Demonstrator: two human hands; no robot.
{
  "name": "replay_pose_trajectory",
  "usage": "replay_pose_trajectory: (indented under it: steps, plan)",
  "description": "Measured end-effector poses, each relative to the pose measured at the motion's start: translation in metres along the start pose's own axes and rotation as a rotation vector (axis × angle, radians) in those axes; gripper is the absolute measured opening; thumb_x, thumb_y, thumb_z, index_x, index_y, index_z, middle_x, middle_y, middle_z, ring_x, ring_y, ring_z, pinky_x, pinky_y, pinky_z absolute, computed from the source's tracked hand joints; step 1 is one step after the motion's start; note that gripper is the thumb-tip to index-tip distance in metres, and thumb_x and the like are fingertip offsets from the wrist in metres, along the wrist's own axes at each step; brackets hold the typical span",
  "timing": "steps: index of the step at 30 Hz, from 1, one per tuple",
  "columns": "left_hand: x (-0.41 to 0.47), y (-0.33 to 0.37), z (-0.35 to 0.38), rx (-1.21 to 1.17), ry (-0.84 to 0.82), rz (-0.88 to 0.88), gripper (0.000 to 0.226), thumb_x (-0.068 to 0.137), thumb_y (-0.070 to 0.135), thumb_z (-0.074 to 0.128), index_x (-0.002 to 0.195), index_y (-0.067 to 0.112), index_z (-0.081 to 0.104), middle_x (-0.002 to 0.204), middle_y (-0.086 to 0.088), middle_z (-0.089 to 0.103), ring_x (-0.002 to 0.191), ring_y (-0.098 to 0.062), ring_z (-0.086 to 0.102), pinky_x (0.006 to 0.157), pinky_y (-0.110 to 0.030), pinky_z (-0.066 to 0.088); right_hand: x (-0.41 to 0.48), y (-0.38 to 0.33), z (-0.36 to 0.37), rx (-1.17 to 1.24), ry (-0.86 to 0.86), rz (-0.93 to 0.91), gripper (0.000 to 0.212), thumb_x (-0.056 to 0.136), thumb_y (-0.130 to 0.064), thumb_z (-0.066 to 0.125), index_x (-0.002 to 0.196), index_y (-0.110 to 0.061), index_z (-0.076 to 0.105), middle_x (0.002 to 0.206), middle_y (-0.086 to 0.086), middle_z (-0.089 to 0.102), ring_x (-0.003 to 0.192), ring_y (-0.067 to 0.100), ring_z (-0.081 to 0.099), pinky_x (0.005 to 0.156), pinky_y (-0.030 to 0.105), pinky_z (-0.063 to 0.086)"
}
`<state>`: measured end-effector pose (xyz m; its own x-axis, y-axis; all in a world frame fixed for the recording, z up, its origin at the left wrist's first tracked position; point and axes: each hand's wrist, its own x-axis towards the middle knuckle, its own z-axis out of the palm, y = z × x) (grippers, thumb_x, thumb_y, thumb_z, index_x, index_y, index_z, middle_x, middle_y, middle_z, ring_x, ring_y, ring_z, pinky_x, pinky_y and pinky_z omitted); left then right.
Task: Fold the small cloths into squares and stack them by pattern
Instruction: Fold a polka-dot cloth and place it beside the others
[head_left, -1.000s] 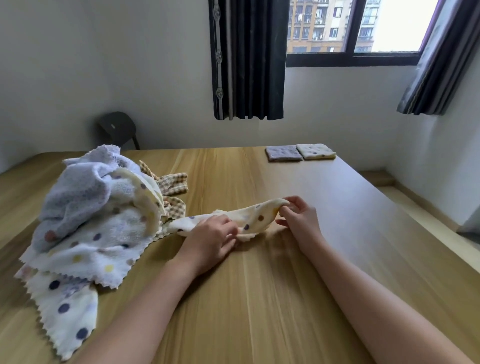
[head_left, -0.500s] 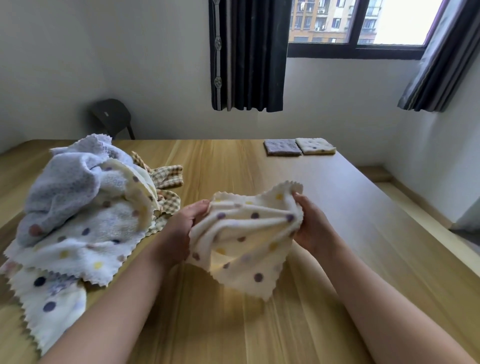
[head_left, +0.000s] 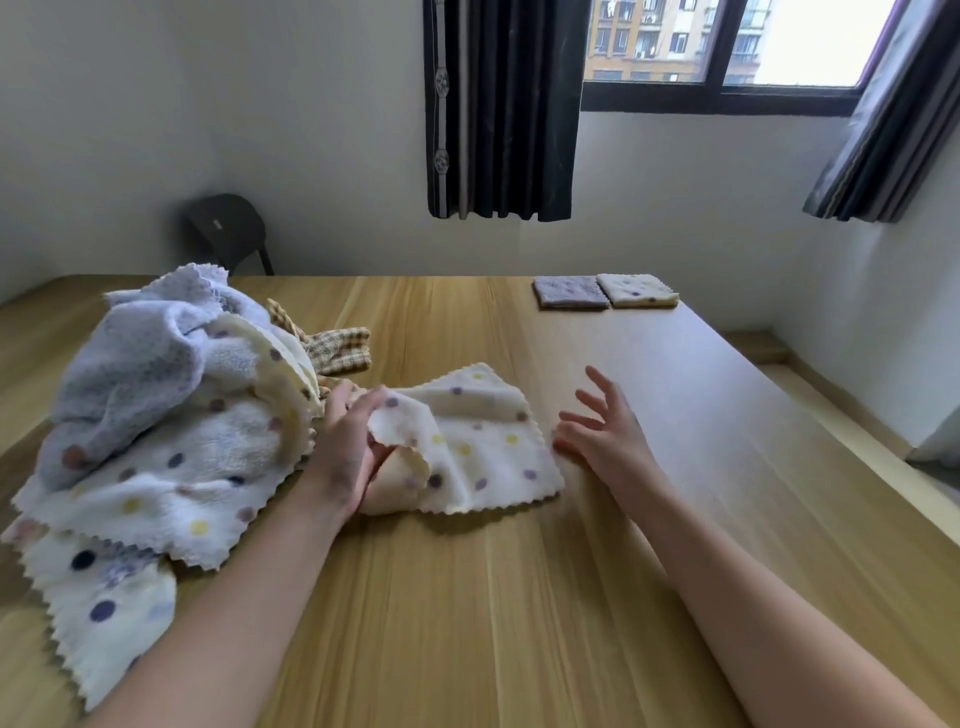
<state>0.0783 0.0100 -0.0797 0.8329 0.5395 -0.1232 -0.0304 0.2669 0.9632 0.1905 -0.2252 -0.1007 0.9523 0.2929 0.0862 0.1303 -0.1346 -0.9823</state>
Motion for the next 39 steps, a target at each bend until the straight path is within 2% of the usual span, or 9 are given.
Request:
replay_pose_trajectory:
  steps: [3, 8, 17, 20, 24, 27, 30, 35, 39]
  plan:
    - [-0.008, -0.007, 0.002, 0.687, 0.229, 0.409, 0.068, 0.092, 0.013, 0.057, 0.15, 0.014, 0.021, 0.152, -0.005, 0.029, 0.139, -0.018, 0.028, 0.106, -0.023, 0.023, -0.006, 0.0, 0.006, -0.441, 0.031, -0.324, 0.054, 0.087, -0.006, 0.064, 0.136, -0.022, 0.05, 0.141, -0.004, 0.047, 0.124, 0.013, 0.049, 0.104, 0.028, 0.043]
    - [-0.009, -0.013, 0.005, 0.731, 0.193, 0.468, 0.068, 0.09, -0.002, 0.049, 0.149, 0.024, 0.025, 0.149, -0.006, 0.03, 0.135, -0.014, 0.028, 0.099, -0.017, 0.021, -0.02, 0.004, 0.028, -0.825, -0.384, -0.533, 0.026, 0.098, -0.032, 0.047, 0.117, -0.027, 0.064, 0.13, -0.012, 0.059, 0.121, 0.009, 0.051, 0.101, 0.03, 0.038]
    - [-0.007, -0.017, -0.003, 0.817, 0.289, 0.619, 0.059, 0.087, -0.008, 0.046, 0.142, 0.012, 0.036, 0.152, -0.01, 0.028, 0.138, -0.023, 0.032, 0.108, -0.026, 0.031, -0.018, -0.012, 0.021, -1.156, 0.122, -0.518, 0.037, 0.098, -0.031, 0.048, 0.065, -0.016, 0.057, 0.051, -0.005, 0.047, 0.047, 0.02, 0.045, 0.077, 0.033, 0.04]
    - [-0.02, -0.018, 0.012, 1.065, 0.09, 0.774, 0.031, 0.09, 0.004, 0.053, 0.119, 0.012, 0.06, 0.121, -0.005, 0.06, 0.114, -0.021, 0.056, 0.092, -0.024, 0.039, -0.013, -0.007, 0.024, -0.892, 0.056, -0.659, 0.016, 0.09, -0.014, 0.057, 0.077, -0.008, 0.064, 0.076, 0.002, 0.062, 0.067, 0.026, 0.06, 0.063, 0.032, 0.043]
    - [-0.024, -0.022, 0.023, 1.418, -0.133, 0.587, 0.031, 0.098, 0.032, 0.042, 0.124, 0.026, 0.057, 0.132, 0.01, 0.056, 0.119, -0.012, 0.051, 0.102, -0.033, 0.032, -0.015, 0.002, 0.025, -1.049, -0.356, -0.399, 0.044, 0.102, -0.041, 0.037, 0.14, -0.021, 0.045, 0.156, -0.003, 0.028, 0.147, 0.019, 0.014, 0.117, 0.033, 0.011]
    - [-0.009, -0.019, 0.003, 1.582, -0.002, 0.51, 0.047, 0.095, 0.014, 0.041, 0.141, 0.025, 0.043, 0.154, 0.001, 0.034, 0.141, -0.016, 0.029, 0.118, -0.044, 0.016, -0.013, 0.004, 0.018, -1.131, -0.439, -0.277, 0.058, 0.1, -0.056, 0.025, 0.152, -0.032, 0.018, 0.162, -0.002, -0.005, 0.148, 0.019, -0.012, 0.119, 0.039, -0.007]
    - [-0.005, -0.013, -0.009, 1.557, 0.17, 0.699, 0.05, 0.081, -0.01, 0.052, 0.127, 0.009, 0.059, 0.143, -0.017, 0.047, 0.133, -0.034, 0.043, 0.11, -0.05, 0.032, -0.01, 0.004, 0.014, -1.157, -0.46, -0.247, 0.061, 0.098, -0.059, 0.024, 0.153, -0.034, 0.013, 0.162, -0.001, -0.009, 0.147, 0.02, -0.015, 0.118, 0.041, -0.01]
    - [-0.023, -0.017, 0.017, 1.506, -0.277, 0.547, 0.047, 0.102, 0.032, 0.036, 0.148, 0.024, 0.033, 0.156, 0.006, 0.026, 0.145, -0.012, 0.021, 0.117, -0.036, 0.016, -0.01, 0.003, 0.01, -1.175, -0.494, -0.253, 0.064, 0.096, -0.062, 0.028, 0.152, -0.036, 0.011, 0.161, -0.002, -0.011, 0.147, 0.02, -0.016, 0.118, 0.041, -0.01]
    - [-0.009, -0.015, -0.004, 1.726, -0.095, 0.399, 0.054, 0.1, 0.019, 0.028, 0.153, 0.022, 0.015, 0.162, -0.001, 0.007, 0.148, -0.016, 0.004, 0.121, -0.042, 0.004, -0.011, 0.003, 0.007, -1.167, -0.494, -0.255, 0.065, 0.095, -0.064, 0.028, 0.152, -0.036, 0.011, 0.161, -0.003, -0.01, 0.147, 0.018, -0.016, 0.118, 0.041, -0.011]
